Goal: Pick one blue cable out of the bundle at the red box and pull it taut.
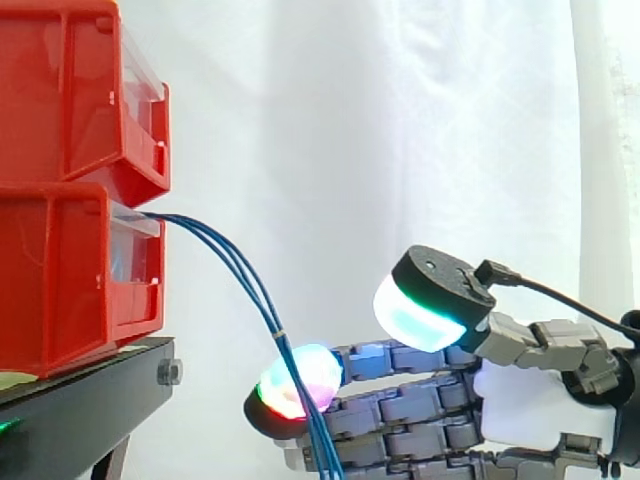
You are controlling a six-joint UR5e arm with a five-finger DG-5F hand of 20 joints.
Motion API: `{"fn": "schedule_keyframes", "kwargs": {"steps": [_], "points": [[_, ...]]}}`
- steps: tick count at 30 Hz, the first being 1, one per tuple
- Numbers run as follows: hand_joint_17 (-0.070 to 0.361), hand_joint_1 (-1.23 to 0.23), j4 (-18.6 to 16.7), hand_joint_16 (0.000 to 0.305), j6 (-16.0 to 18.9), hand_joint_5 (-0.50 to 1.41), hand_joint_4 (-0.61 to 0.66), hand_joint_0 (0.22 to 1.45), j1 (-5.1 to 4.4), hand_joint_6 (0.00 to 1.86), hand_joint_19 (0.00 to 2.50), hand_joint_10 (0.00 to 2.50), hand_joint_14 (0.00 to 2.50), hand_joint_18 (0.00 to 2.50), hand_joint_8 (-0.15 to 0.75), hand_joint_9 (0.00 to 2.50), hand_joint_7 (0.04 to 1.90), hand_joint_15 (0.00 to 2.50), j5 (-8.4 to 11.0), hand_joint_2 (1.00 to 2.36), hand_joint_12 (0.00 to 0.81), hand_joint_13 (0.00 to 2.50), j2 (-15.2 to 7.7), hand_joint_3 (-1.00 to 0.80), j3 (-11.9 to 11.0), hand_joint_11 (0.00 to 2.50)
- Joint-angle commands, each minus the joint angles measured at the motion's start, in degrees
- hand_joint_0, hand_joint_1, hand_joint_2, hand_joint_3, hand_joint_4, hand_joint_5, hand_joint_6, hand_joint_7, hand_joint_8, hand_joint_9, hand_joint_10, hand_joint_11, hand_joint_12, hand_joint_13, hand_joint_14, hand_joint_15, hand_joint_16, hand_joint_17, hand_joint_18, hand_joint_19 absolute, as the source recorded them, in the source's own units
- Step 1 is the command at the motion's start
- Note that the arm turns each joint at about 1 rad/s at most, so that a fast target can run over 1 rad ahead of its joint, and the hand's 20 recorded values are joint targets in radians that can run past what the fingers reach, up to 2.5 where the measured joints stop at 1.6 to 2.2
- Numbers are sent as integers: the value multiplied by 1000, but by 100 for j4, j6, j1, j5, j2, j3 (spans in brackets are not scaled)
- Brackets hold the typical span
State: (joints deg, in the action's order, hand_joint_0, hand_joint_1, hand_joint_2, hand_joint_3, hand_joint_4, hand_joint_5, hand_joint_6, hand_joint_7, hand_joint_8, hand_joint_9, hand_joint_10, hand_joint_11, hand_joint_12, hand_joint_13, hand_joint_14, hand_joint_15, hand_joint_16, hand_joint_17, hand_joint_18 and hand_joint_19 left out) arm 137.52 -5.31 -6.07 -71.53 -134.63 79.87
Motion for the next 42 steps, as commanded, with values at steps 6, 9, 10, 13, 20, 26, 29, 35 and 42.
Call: {"fn": "schedule_keyframes", "kwargs": {"steps": [6,9,10,13,20,26,29,35,42], "points": [[131,-682,117,58,-75,-149,412,515,-35,502,105,0,1,35,303,285,881,44,-28,1000,365,55,-63,-500,-261,0],[131,-679,81,58,-75,-149,414,517,-35,503,112,1,0,36,303,287,884,45,-36,1000,365,59,-142,-500,-279,0],[131,-678,73,58,-58,-149,417,517,-35,502,107,0,0,36,304,288,885,42,-45,1000,365,59,-204,-500,-305,0],[131,-680,55,58,-58,-149,413,517,-44,502,107,0,1,37,304,288,881,45,-45,1000,365,58,-274,-500,-340,0],[129,-687,-50,58,-49,-149,419,521,-61,502,110,0,0,42,305,292,885,42,-45,1000,363,62,-318,-500,-340,0],[130,-693,-59,58,-84,-148,417,523,-79,502,103,0,0,45,304,293,887,44,-107,1000,364,65,-318,-500,-349,0],[130,-698,-191,58,-128,-148,419,525,-123,502,105,0,2,46,304,294,887,35,-98,1000,363,65,-380,-500,-349,0],[129,-705,-332,57,-154,-137,413,531,-175,502,103,0,0,48,303,296,949,41,-89,1000,361,68,-388,-500,-393,8],[125,-732,-209,55,-330,-135,390,566,-237,502,93,0,0,63,298,297,999,34,-80,1000,352,70,-397,-500,-516,0]]}}
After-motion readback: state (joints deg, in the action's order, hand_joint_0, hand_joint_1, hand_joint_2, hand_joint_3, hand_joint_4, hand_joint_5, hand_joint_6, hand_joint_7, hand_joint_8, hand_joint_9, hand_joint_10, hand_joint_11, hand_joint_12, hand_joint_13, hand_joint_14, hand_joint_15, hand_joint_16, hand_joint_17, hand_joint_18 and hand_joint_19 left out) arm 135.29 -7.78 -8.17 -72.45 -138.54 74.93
